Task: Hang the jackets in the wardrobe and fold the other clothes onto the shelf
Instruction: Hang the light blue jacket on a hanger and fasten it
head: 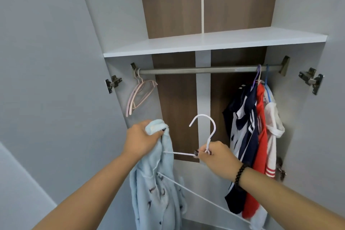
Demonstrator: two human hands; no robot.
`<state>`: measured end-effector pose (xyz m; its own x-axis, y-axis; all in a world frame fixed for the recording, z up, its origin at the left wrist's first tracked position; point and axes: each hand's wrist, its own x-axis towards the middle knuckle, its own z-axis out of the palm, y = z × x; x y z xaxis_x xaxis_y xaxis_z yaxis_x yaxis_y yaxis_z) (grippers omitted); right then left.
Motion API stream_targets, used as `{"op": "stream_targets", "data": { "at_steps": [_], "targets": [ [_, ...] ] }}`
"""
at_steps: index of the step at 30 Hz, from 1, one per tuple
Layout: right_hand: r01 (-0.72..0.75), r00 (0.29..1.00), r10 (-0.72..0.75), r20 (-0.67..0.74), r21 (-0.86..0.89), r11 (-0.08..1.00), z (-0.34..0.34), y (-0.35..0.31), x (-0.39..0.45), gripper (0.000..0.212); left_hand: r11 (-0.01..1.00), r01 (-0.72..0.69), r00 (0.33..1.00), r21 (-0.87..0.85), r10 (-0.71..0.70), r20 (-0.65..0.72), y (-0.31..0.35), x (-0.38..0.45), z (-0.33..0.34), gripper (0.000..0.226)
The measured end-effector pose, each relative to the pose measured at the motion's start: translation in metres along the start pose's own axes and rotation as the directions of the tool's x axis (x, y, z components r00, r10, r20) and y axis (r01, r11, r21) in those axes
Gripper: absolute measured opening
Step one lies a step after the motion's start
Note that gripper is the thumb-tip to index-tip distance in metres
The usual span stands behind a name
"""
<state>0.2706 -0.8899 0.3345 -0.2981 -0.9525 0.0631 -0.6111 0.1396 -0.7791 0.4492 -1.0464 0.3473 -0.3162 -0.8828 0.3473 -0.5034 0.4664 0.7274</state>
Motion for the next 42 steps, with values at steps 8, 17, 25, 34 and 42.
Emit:
{"op": "stream_targets", "data": {
  "at_steps": [8, 17, 25, 34, 42],
  "targets": [
    [0.043, 0.999, -0.037, -0.039, 0.165, 0.985, 0.018, -0.007, 0.002, 0.042, 0.979, -0.091, 0.995, -0.18, 0.097, 0.02, 0.059, -0.031, -0.007, 0.016],
    [0.187, 0.961, -0.091, -0.262, 0.367, 0.911, -0.013, -0.012, -0.002, 0.029, 0.741, -0.572, 0.81, 0.353, 0.442, 0.386, 0.043, -0.023, -0.013, 0.041],
    [0.121, 0.957, -0.043, -0.285, 0.262, 0.957, -0.043, -0.01, -0.01, 0.016, 0.888, -0.427, 0.878, 0.17, 0.362, 0.314, 0.029, -0.005, -0.002, 0.021],
    [0.372, 0.809, -0.369, -0.458, -0.089, 0.924, -0.021, 0.017, -0.046, 0.02, 0.992, -0.124, 0.991, -0.006, 0.124, 0.052, 0.027, 0.017, -0.013, 0.017],
    [-0.112, 0.993, 0.113, 0.036, -0.037, 0.993, 0.069, 0.063, -0.006, 0.066, 0.973, -0.196, 0.979, -0.123, 0.201, 0.028, 0.055, 0.0, -0.054, 0.005]
  ]
}}
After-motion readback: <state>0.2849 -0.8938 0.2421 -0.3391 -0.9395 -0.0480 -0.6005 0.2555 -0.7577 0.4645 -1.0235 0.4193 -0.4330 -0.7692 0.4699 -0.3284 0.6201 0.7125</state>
